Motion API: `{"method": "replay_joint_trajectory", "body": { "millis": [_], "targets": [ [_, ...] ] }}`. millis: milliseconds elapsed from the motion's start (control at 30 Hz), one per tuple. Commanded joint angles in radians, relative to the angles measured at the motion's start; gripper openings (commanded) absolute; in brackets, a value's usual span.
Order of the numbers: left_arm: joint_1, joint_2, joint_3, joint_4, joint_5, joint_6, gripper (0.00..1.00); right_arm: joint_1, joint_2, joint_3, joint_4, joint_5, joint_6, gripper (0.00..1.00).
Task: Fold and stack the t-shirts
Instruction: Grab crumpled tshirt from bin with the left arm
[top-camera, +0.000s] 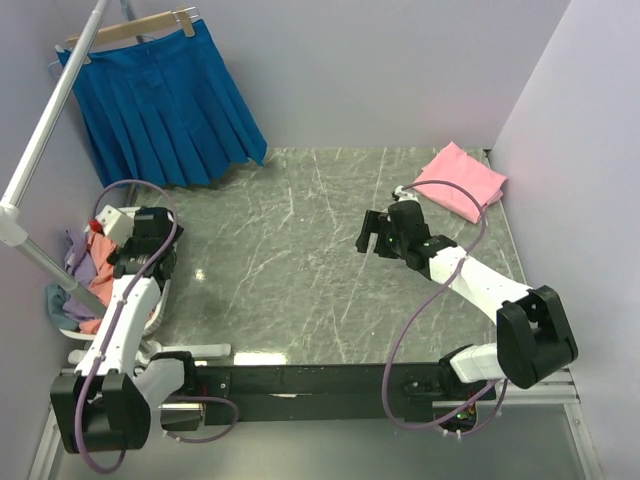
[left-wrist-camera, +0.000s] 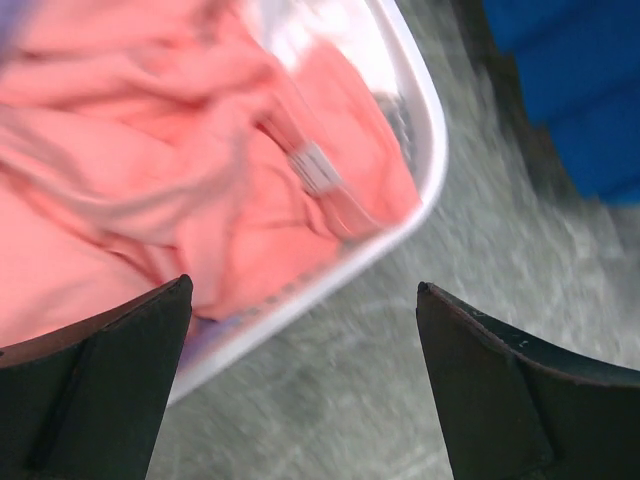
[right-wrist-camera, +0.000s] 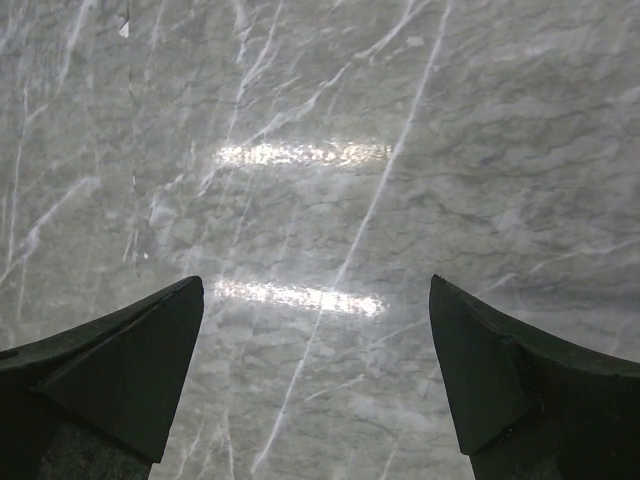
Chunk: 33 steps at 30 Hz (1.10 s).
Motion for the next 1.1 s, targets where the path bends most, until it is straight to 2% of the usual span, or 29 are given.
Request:
{"method": "replay_joint_trajectory", "body": {
  "millis": [0, 133, 333, 500, 600, 633, 667, 700, 933, 1033, 1067],
  "targets": [
    [0.027, -0.041, 0.041, -0.075, -0.206, -0.032, 0.99, 0.031, 0.017, 0.072, 0.017, -0.013, 0.020, 1.00],
    [0.051, -0.004, 0.043, -0.113, -0.252, -0.108, 0.99, 0.048, 0.018, 0.082, 0.006, -0.006, 0.023, 1.00],
    [0.107, 0.140, 0.095, -0.159, -0.304, -0.168, 0.98, 0.062, 0.020, 0.105, -0.016, 0.010, 0.014, 1.00],
    [0.131, 0.238, 0.097, -0.127, -0.352, -0.198, 0.84, 0.065, 0.046, 0.113, -0.010, -0.006, 0.015, 1.00],
    [0.145, 0.276, 0.112, -0.098, -0.337, -0.165, 0.49, 0.069, 0.069, 0.124, -0.006, -0.006, 0.017, 1.00],
    [0.147, 0.279, 0.118, -0.106, -0.332, -0.168, 0.19, 0.071, 0.082, 0.128, 0.000, -0.007, 0.017, 1.00],
    [0.148, 0.273, 0.132, -0.110, -0.326, -0.164, 0.04, 0.072, 0.090, 0.133, 0.001, -0.012, 0.017, 1.00],
    [0.148, 0.263, 0.136, -0.104, -0.320, -0.161, 0.01, 0.074, 0.099, 0.138, 0.001, -0.013, 0.015, 1.00],
    [0.147, 0.027, 0.156, -0.011, -0.139, 0.028, 0.01, 0.094, 0.196, 0.190, -0.005, -0.017, 0.010, 1.00],
    [0.147, -0.091, 0.179, 0.047, 0.055, 0.104, 0.01, 0.106, 0.211, 0.202, -0.011, 0.003, 0.012, 1.00],
    [0.147, -0.145, 0.179, 0.107, 0.185, 0.124, 0.01, 0.109, 0.210, 0.203, -0.013, 0.003, 0.010, 1.00]
  ]
}}
